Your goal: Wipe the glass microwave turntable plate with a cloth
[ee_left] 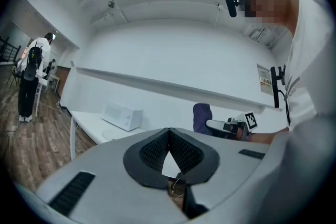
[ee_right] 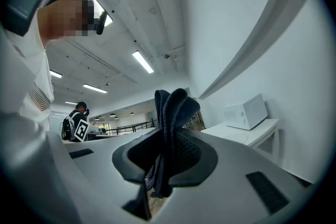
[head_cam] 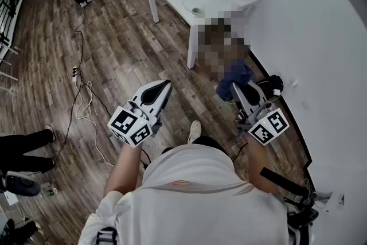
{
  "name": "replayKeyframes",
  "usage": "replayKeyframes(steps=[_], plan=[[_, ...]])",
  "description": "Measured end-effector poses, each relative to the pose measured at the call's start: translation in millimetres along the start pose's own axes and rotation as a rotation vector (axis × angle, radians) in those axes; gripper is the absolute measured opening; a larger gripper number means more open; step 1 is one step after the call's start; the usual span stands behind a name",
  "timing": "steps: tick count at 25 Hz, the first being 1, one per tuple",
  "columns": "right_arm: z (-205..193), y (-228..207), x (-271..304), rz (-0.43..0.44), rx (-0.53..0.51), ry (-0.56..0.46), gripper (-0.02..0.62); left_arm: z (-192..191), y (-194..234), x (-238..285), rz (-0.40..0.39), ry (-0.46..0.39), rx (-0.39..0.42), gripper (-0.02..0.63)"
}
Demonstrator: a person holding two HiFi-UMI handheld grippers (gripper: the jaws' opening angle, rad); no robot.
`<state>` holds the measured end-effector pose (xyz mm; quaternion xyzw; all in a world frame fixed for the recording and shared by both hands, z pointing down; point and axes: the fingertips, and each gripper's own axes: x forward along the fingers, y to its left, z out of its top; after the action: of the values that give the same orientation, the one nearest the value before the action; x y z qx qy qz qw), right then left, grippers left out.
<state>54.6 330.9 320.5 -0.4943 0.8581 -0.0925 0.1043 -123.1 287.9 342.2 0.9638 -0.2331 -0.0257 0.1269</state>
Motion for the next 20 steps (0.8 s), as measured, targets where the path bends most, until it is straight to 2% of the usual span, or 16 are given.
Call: replayKeyframes(steps=[10,20], plan=[[22.9,-104.9,26.9,0.029,-0.001,-0.002,0.060,12.2,23.1,108.2,0.023,-0.002,0.018,0.011],[19.8,-162.2,48.9,0.033,0.037,-0.003,0.060,6.1,41.1,165.4,0.012,0.030,0.023,0.011]])
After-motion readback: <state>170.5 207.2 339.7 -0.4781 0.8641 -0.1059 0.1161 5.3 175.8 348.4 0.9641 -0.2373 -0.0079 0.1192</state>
